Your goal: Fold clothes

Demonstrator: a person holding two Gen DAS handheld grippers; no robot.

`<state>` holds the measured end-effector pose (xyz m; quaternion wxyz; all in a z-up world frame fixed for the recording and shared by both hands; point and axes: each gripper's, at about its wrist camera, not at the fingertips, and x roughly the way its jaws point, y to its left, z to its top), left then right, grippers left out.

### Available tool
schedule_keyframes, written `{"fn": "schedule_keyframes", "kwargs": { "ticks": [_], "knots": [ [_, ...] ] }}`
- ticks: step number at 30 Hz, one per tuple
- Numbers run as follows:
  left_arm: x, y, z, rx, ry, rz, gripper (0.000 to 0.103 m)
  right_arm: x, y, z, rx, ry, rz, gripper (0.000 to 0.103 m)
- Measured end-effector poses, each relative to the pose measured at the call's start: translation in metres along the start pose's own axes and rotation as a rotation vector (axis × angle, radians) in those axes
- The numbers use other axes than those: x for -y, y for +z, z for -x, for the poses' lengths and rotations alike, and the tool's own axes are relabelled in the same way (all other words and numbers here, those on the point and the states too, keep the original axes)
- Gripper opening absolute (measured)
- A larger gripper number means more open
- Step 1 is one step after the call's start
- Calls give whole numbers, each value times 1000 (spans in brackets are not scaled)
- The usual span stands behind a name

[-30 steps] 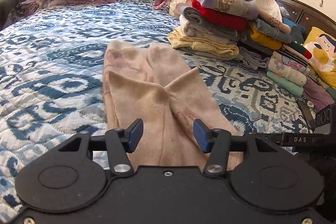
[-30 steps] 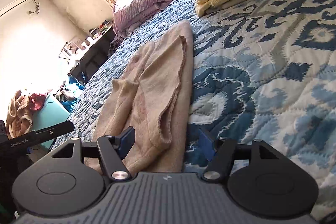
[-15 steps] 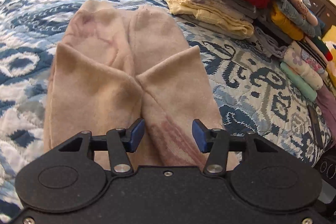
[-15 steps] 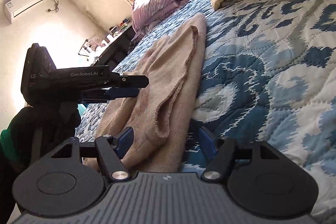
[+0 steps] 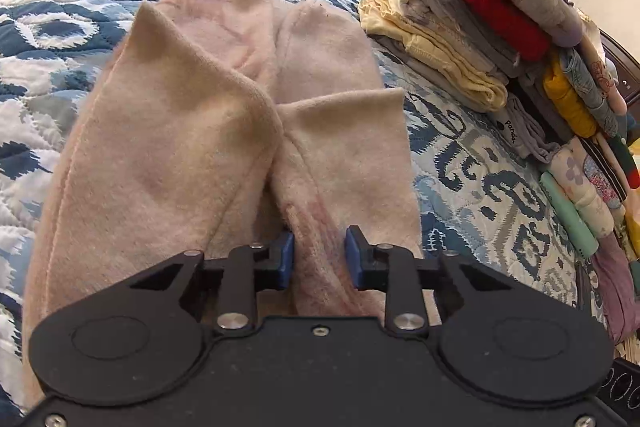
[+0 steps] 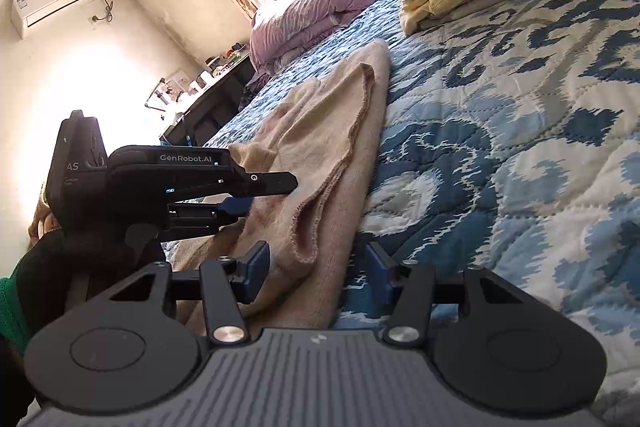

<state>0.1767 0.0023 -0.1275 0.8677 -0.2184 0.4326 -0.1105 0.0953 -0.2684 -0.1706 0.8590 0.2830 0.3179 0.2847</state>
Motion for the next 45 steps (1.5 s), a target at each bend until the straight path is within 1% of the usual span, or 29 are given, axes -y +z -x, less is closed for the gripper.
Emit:
{"fn": "schedule_keyframes", "kwargs": {
  "ticks": [1,2,3,5,7,8,12,15,18,19,21,23,27,30,31,32,33,34,35,36,38,39,41,42,44,45],
  "knots": [
    [0,1,2,-10,-5,5,25,8,2,1,6,14,-51,53],
    [2,1,4,-20,-7,-2,26,17,4,2,14,28,-108,50],
    [3,2,6,-30,-10,-9,29,25,5,4,27,41,-162,48],
    [4,0,16,-42,-36,-21,43,34,6,9,57,56,-228,46],
    [4,0,34,-30,-67,-35,46,32,5,13,63,49,-222,47],
    [3,2,45,-21,-85,-42,50,30,4,13,63,46,-208,48],
    [-14,13,92,43,-115,-35,55,22,2,14,53,46,-161,48],
    [-30,19,118,81,-122,-7,57,21,2,13,52,45,-162,48],
    [-42,18,132,100,-98,-4,63,21,3,14,59,44,-177,49],
    [-45,16,134,100,-96,2,66,21,3,15,61,42,-179,49],
    [-50,13,135,87,-105,21,68,21,2,17,62,41,-181,50],
    [-48,10,133,66,-150,11,68,20,2,19,62,42,-184,50],
    [-27,3,119,33,-195,-14,68,15,-1,21,55,45,-173,51],
    [-6,-3,94,-1,-195,-23,68,9,-2,19,40,45,-139,51],
    [1,-6,83,-9,-173,-29,67,7,-3,18,33,46,-125,51],
    [7,-9,72,-12,-136,-36,64,5,-4,17,26,45,-111,51],
    [13,-12,60,-16,-100,-43,60,3,-5,16,19,43,-98,51],
    [18,-15,50,-16,-57,-55,53,1,-6,16,15,42,-86,51],
    [22,-18,41,-14,-10,-71,52,0,-6,15,12,42,-77,51],
    [23,-20,34,-16,11,-61,50,-1,-7,15,11,42,-70,51],
    [19,-26,24,-23,10,-8,38,0,-7,15,12,47,-72,51],
    [19,-30,23,-14,7,3,37,2,-7,16,14,49,-80,51],
    [15,-34,22,4,-6,21,26,6,-7,17,19,52,-97,51],
    [13,-36,22,12,-15,32,23,8,-7,17,21,54,-105,51],
    [14,-36,22,3,-64,47,12,10,-6,18,25,60,-112,51],
    [18,-35,21,-13,-103,35,11,10,-6,19,27,64,-113,51]
  ]
}}
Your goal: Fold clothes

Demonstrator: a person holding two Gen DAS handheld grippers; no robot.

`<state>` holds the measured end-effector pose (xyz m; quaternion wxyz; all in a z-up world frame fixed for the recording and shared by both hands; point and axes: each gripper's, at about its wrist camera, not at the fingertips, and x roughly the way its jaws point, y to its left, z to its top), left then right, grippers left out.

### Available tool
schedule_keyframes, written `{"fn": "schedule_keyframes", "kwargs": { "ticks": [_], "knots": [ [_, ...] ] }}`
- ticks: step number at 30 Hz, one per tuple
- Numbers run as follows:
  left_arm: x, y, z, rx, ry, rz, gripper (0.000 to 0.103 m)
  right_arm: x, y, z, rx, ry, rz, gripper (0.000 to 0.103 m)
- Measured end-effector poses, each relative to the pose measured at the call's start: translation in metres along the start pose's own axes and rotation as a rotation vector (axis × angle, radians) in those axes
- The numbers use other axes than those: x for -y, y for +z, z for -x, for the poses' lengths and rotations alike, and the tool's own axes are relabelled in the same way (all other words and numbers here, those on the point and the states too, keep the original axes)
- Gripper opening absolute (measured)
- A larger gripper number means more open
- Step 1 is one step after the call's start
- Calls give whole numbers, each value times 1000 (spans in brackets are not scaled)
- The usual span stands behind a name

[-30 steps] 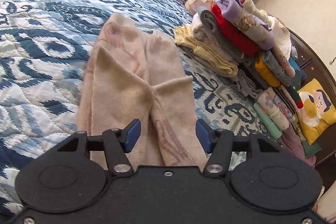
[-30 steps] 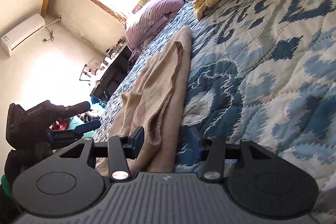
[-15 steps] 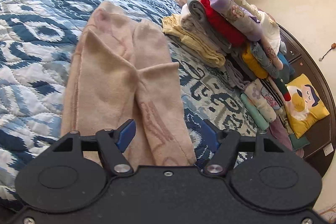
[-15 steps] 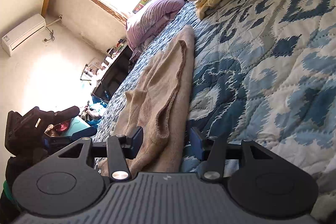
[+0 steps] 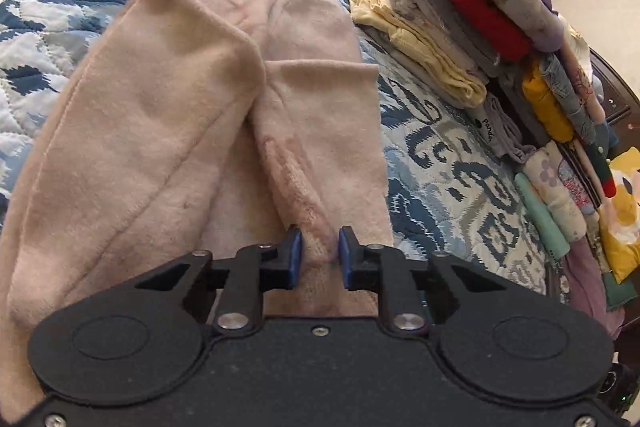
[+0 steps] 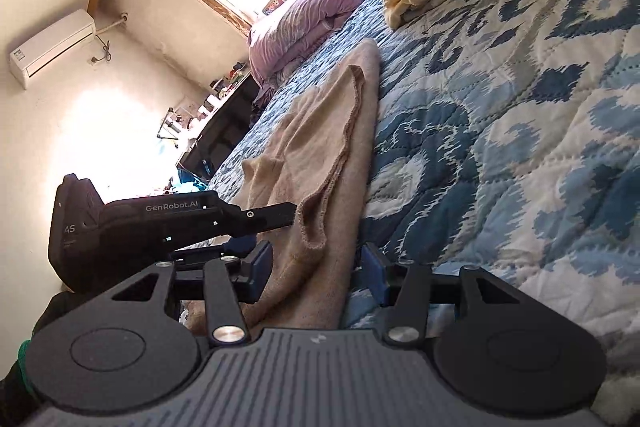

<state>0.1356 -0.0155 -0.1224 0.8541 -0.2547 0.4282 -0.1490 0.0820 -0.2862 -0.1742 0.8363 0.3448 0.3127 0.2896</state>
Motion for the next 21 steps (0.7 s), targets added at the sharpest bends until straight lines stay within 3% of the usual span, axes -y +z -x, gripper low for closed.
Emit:
{"fn": "schedule_keyframes", "kwargs": {
  "ticks": [2,12,16,18,20,21],
  "knots": [
    [8,0,-1,-21,-47,0,11,-1,0,0,0,6,3,51],
    [2,1,10,24,27,-62,10,-3,-5,-1,-21,-8,26,50],
    [-5,0,1,-13,31,-73,11,-6,-7,-5,-57,-21,46,47],
    [-11,2,3,-20,21,-54,17,-10,-9,-6,-71,-33,73,46],
    [-18,9,10,14,21,-19,40,-14,-9,-1,-54,-32,88,46],
    [-22,14,11,26,21,-5,41,-16,-9,1,-40,-36,99,46]
  ]
}}
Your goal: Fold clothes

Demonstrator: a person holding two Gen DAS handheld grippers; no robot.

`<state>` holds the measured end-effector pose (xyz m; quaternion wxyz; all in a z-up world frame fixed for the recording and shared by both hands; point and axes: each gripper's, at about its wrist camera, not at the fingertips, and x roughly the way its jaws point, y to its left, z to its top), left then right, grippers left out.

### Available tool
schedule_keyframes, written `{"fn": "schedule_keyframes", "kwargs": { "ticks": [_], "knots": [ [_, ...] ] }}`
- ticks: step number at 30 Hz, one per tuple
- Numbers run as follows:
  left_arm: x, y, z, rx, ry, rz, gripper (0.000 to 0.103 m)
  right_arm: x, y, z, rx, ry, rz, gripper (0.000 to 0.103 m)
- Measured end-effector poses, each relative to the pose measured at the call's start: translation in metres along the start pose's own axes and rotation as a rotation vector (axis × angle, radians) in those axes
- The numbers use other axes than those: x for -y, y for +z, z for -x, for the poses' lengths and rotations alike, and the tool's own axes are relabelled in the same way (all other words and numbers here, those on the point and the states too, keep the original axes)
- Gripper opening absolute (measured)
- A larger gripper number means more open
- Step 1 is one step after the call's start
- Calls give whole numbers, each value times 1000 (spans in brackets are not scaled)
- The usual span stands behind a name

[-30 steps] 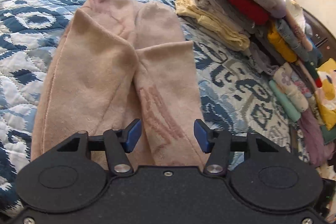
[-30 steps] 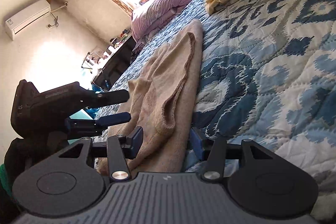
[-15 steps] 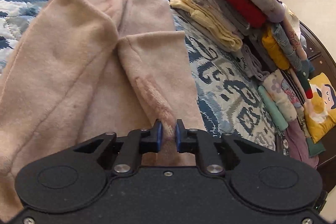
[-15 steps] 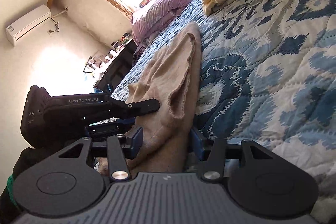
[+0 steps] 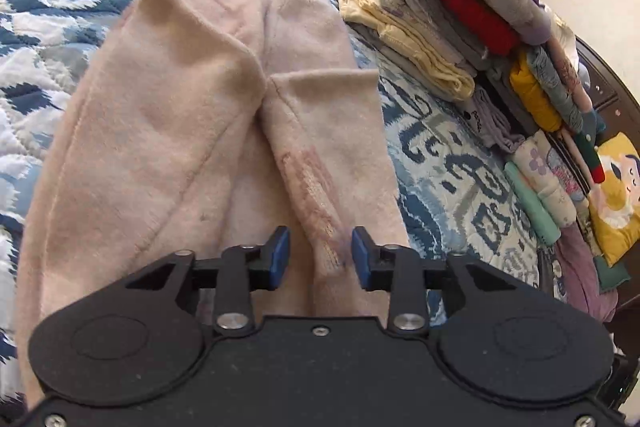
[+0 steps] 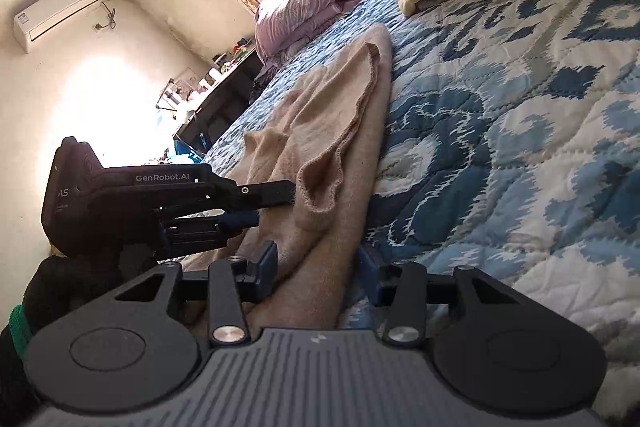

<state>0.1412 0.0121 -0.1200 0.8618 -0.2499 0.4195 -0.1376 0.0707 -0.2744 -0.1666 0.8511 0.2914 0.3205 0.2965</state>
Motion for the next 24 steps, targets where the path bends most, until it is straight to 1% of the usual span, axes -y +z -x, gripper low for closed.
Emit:
{"fn": "schedule_keyframes", "kwargs": {
  "ticks": [4,7,8,9,10,11,13,15,16,17,18,19,20,22,24],
  "knots": [
    [-5,22,-12,33,11,33,41,-11,2,4,58,-22,83,46],
    [-4,33,-26,45,42,47,39,-16,0,-6,34,-39,124,46],
    [-5,35,-32,44,53,51,25,-16,-1,-10,17,-51,133,46],
    [-5,37,-38,42,65,54,17,-16,-2,-13,2,-61,138,46],
    [-2,37,-39,41,67,43,14,-15,-3,-14,-9,-69,138,46],
    [5,36,-36,41,66,12,13,-15,-4,-14,-13,-70,137,46],
    [7,35,-37,36,94,-28,13,-15,-5,-13,-19,-66,140,46],
    [-3,37,-41,8,86,6,19,-17,-7,-15,-41,-73,155,46],
    [-3,38,-38,-3,93,2,20,-18,-7,-16,-49,-79,160,46],
    [3,41,-31,-9,111,-26,25,-19,-8,-16,-53,-84,165,46],
    [10,42,-21,13,135,-63,26,-20,-8,-16,-56,-90,171,46],
    [18,42,-9,62,147,-112,26,-22,-8,-15,-54,-97,176,44],
    [25,43,-1,100,135,-157,26,-24,-7,-11,-37,-112,187,44],
    [34,48,6,143,99,-232,26,-34,-6,0,30,-155,232,43],
    [40,52,-1,160,66,-300,26,-54,-8,5,114,-206,361,42]
  ]
}}
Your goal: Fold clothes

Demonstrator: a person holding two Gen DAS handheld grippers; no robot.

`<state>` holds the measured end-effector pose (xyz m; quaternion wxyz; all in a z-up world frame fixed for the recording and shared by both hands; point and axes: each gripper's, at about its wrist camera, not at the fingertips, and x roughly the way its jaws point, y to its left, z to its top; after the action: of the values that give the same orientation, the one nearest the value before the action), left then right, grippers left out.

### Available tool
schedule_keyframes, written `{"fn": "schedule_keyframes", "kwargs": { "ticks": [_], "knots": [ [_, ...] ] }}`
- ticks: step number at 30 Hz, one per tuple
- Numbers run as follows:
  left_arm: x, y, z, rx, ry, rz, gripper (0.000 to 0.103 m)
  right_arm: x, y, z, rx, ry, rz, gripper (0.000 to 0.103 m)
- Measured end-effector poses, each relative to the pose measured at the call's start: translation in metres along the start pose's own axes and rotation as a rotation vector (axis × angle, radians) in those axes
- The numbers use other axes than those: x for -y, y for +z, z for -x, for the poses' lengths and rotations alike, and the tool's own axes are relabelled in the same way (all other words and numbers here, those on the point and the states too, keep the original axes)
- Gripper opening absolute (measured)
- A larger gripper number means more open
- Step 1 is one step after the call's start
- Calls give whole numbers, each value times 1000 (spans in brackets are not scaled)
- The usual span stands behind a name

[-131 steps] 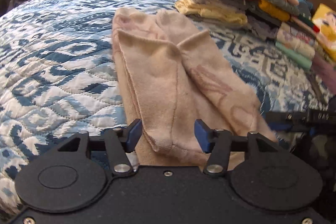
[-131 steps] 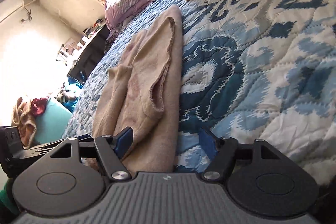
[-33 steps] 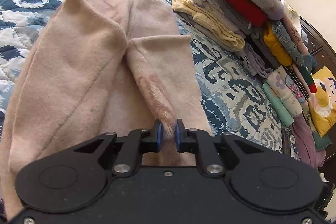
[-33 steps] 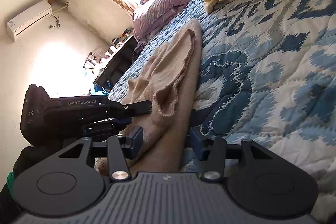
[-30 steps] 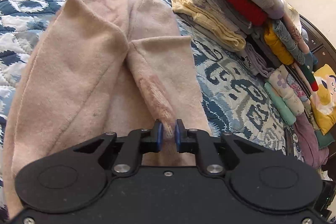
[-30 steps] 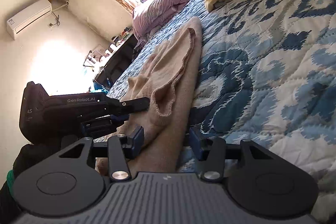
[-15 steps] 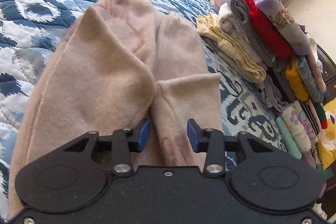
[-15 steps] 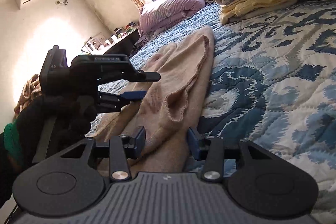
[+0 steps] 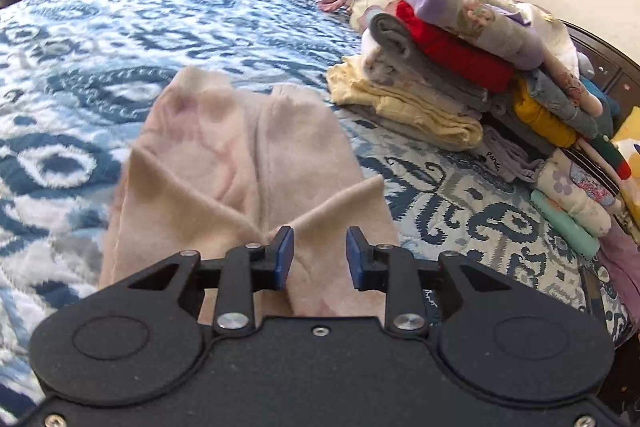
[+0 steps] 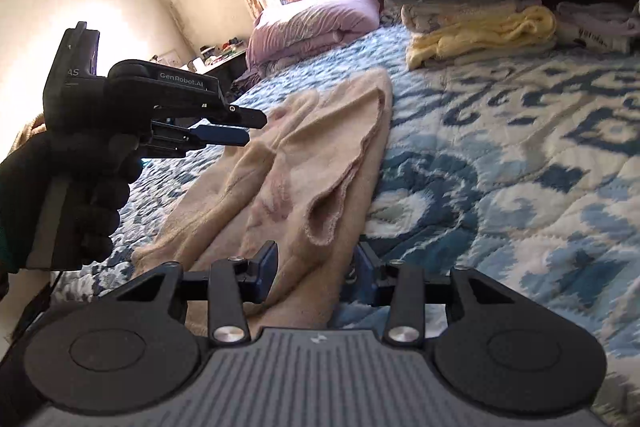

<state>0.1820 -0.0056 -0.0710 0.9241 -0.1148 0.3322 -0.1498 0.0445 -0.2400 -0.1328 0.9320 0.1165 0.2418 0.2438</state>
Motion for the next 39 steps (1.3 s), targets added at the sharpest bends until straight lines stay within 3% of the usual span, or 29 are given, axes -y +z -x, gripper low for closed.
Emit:
{"fn": "schedule_keyframes", "kwargs": {
  "ticks": [2,4,5,7,8,10,14,16,23,26,30,34,36,39],
  "knots": [
    [1,2,-19,-17,8,-34,26,-21,5,4,69,-31,134,31],
    [1,0,-44,-63,39,-68,26,-36,6,-8,48,-1,217,30],
    [-1,-4,-61,-114,70,-89,25,-36,4,-21,-13,12,211,30],
    [-4,-5,-72,-139,74,-111,23,-33,-5,-45,-136,33,190,30],
    [-4,-2,-73,-154,74,-106,22,-30,-10,-47,-153,38,192,29],
    [-2,10,-57,-164,40,-99,22,-30,-12,-38,-132,42,220,29],
    [-18,22,-2,-33,40,-75,22,-28,-9,-12,-94,64,180,29],
    [-25,21,15,-6,80,-103,22,-28,-13,-11,-97,61,168,29],
    [-33,2,-21,-103,108,-155,16,-26,-18,-19,-98,56,131,30],
    [-46,-2,-50,-134,136,-85,20,-24,-18,-21,-97,58,126,30],
    [-54,4,-53,-163,117,-32,20,-21,-20,-22,-104,71,124,30],
    [-53,9,-34,-195,84,-59,24,-21,-20,-25,-106,76,113,30],
    [-49,8,3,-121,73,-111,26,-23,-18,-21,-98,72,114,30],
    [-43,-6,53,-95,83,-232,27,-25,-13,-8,-61,67,112,31]
  ]
}}
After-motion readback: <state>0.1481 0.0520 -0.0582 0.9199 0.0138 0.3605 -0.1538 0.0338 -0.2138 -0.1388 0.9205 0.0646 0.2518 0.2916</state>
